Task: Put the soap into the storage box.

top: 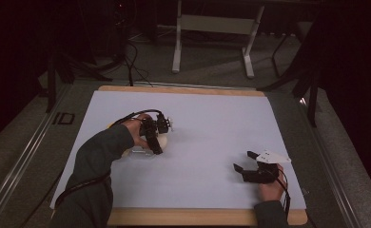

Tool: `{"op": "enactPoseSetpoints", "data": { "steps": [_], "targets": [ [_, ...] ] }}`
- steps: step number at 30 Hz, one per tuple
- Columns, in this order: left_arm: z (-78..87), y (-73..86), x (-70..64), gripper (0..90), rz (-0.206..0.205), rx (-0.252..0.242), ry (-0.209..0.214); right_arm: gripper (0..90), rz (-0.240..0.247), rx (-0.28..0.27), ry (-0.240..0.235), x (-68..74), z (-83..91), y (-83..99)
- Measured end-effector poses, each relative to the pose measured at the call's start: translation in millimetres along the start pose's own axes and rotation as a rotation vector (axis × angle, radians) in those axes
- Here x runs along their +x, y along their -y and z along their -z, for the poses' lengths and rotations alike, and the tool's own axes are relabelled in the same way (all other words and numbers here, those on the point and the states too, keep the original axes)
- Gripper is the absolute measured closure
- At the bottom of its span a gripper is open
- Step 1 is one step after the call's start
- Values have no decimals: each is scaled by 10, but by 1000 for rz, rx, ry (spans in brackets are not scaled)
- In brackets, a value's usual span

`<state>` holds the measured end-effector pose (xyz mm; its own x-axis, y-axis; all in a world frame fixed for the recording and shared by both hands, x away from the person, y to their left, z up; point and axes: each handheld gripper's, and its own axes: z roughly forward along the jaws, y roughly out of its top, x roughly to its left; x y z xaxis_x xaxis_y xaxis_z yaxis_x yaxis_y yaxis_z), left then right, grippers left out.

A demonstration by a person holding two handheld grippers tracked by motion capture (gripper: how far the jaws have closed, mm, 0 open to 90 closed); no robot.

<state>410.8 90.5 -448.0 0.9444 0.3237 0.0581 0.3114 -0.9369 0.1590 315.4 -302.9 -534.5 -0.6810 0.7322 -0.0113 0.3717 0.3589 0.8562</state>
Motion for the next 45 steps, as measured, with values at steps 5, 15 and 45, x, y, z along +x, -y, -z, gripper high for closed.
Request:
{"op": "enactPoseSetpoints", "data": {
  "steps": [5,15,45],
  "targets": [
    [16,38,56,245,24,-11,1,186,0,1,0,1,-1,0],
    [34,95,140,245,61,-17,-3,186,0,0,0,1,0,0],
    [166,312,358,245,165,-21,3,186,-1,-1,-1,-2,-1,0]
  ]
}}
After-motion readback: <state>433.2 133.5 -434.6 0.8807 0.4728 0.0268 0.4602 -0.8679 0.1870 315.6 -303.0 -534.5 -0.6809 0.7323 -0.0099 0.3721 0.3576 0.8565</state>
